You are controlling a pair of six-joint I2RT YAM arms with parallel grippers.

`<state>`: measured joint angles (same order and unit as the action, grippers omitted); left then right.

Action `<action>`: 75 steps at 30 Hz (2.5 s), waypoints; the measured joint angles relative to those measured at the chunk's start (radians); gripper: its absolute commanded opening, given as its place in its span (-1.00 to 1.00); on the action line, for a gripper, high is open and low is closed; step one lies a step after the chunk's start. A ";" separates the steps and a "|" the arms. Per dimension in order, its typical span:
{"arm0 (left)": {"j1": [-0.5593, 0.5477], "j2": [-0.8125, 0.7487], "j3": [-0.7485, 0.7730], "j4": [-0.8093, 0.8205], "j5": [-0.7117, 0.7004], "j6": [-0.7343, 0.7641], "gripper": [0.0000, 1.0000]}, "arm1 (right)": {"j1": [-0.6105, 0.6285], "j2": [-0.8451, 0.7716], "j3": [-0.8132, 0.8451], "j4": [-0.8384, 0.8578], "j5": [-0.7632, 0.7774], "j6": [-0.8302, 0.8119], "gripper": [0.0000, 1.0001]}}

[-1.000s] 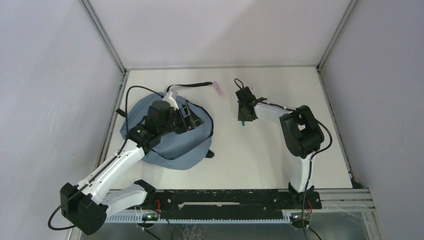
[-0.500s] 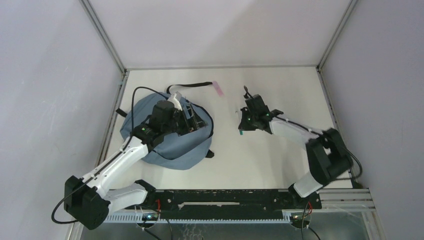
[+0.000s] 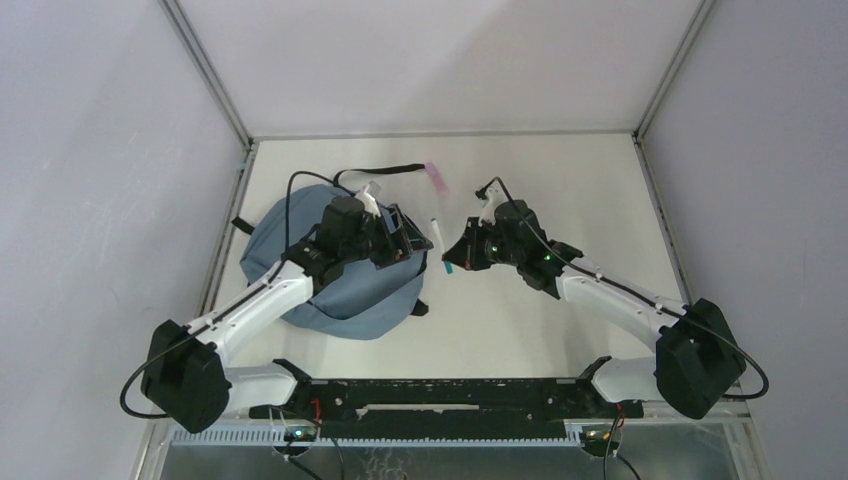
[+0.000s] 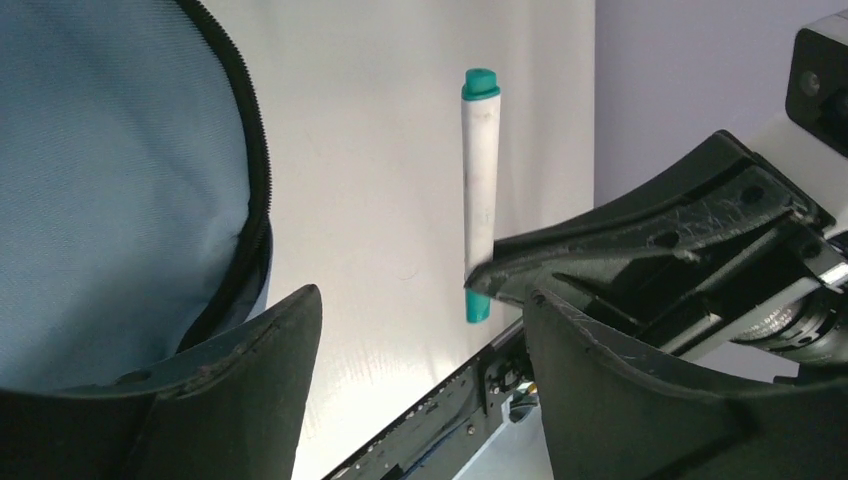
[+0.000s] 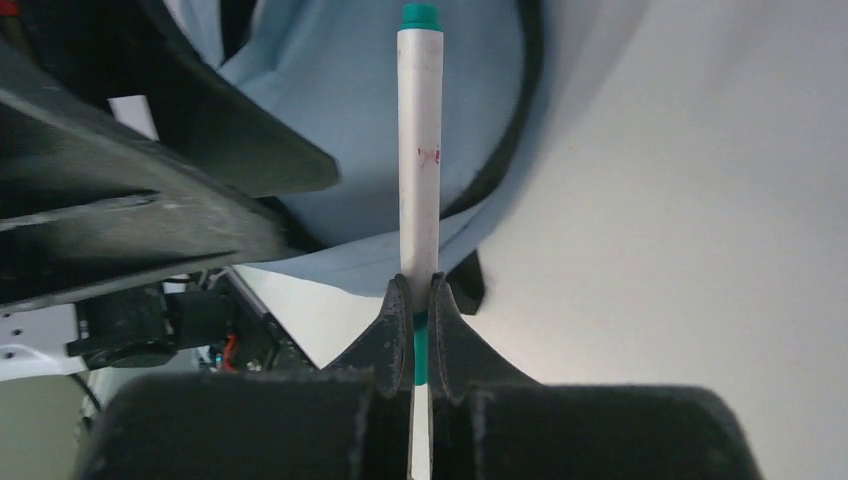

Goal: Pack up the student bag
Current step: Pick up the stationery from the center of the board, then place the stationery in the student bag.

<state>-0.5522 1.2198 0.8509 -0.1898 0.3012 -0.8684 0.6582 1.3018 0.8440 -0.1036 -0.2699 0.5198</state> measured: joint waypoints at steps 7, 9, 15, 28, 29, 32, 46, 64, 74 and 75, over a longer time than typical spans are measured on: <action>-0.009 0.025 0.000 0.057 0.002 -0.048 0.30 | 0.041 0.000 0.000 0.085 -0.030 0.064 -1.00; -0.009 0.033 0.000 0.067 0.002 -0.058 0.13 | 0.055 0.000 0.000 0.091 -0.030 0.071 -1.00; -0.013 0.059 0.000 0.103 0.010 -0.100 -0.80 | 0.074 -0.005 -0.002 0.090 -0.027 0.073 -1.00; -0.017 0.054 0.145 -0.213 -0.196 0.073 -1.00 | 0.078 -0.072 -0.010 0.030 0.062 0.061 0.48; -0.017 0.054 0.199 -0.286 -0.277 0.127 -1.00 | 0.069 -0.092 -0.010 0.015 0.080 0.060 0.48; -0.014 0.050 0.331 -0.431 -0.495 0.269 -1.00 | 0.050 -0.131 -0.010 -0.024 0.126 0.046 0.47; -0.010 0.244 0.388 -0.506 -0.979 0.757 -1.00 | -0.028 -0.171 -0.038 -0.121 0.195 0.024 0.47; -0.011 0.541 0.449 -0.588 -1.136 0.740 0.25 | -0.052 -0.190 -0.052 -0.141 0.190 0.015 0.46; -0.016 0.392 0.449 -0.665 -1.107 0.682 0.15 | -0.062 -0.183 -0.053 -0.127 0.182 0.005 0.46; -0.016 0.355 0.449 -0.671 -1.106 0.676 0.15 | -0.063 -0.177 -0.052 -0.120 0.181 0.003 0.45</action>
<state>-0.5682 1.5749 1.2999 -0.8604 -0.8051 -0.1921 0.5949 1.1244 0.7918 -0.2234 -0.0887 0.5232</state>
